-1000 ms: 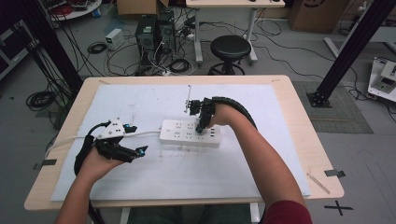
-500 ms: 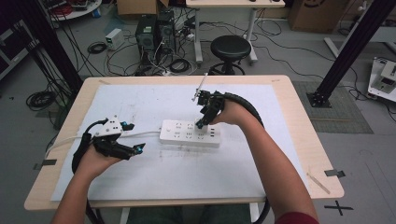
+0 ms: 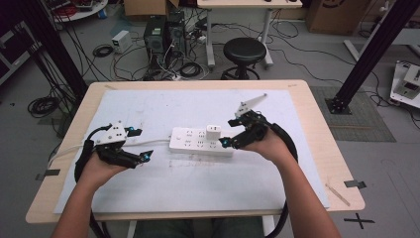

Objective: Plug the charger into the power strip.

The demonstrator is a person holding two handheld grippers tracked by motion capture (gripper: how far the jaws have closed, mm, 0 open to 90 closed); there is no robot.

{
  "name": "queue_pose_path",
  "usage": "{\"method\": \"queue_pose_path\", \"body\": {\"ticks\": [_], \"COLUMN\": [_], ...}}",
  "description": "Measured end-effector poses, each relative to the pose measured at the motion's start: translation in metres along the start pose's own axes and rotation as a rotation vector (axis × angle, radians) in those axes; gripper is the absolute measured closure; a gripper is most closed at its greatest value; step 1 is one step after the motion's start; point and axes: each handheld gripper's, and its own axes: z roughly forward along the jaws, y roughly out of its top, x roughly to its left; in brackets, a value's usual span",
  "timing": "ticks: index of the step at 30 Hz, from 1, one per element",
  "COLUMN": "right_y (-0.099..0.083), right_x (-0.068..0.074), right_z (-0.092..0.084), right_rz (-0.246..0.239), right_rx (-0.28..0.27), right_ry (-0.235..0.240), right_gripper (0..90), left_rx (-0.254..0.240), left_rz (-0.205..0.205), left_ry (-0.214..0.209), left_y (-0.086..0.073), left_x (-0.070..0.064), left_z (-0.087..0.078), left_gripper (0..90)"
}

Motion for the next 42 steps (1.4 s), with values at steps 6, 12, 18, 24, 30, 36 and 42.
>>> {"method": "queue_pose_path", "body": {"ticks": [6, 12, 18, 24, 30, 36, 42], "right_y": [-0.040, -0.063, -0.074, -0.074, -0.073, -0.072, -0.070], "right_x": [0.002, 0.001, 0.001, -0.001, -0.001, -0.003, -0.001], "right_z": [-0.018, -0.027, -0.030, -0.030, -0.029, -0.027, -0.027], "right_rz": [0.055, 0.094, 0.117, 0.126, 0.117, 0.129, 0.128], "right_rx": [-0.121, -0.195, -0.229, -0.240, -0.236, -0.232, -0.223], "right_ry": [-0.022, -0.046, -0.076, -0.082, -0.076, -0.077, -0.084], "right_gripper": [20.0, 19.2, 19.2, 19.2, 19.2, 19.2, 19.2], "left_rx": [-0.024, -0.022, -0.019, -0.022, -0.020, -0.024, -0.016], "left_rz": [0.005, 0.018, 0.013, 0.008, -0.005, -0.021, -0.023], "left_ry": [-0.001, -0.019, -0.025, -0.005, -0.006, -0.006, -0.005], "left_y": [-0.001, -0.006, -0.005, -0.003, -0.003, -0.006, -0.007], "left_x": [-0.001, -0.005, -0.008, -0.008, -0.005, -0.001, -0.001], "left_z": [-0.001, 0.005, 0.009, 0.012, 0.013, 0.014, 0.015], "left_gripper": [16.6, 16.6, 16.7, 16.6, 16.7, 16.6, 16.6]}}
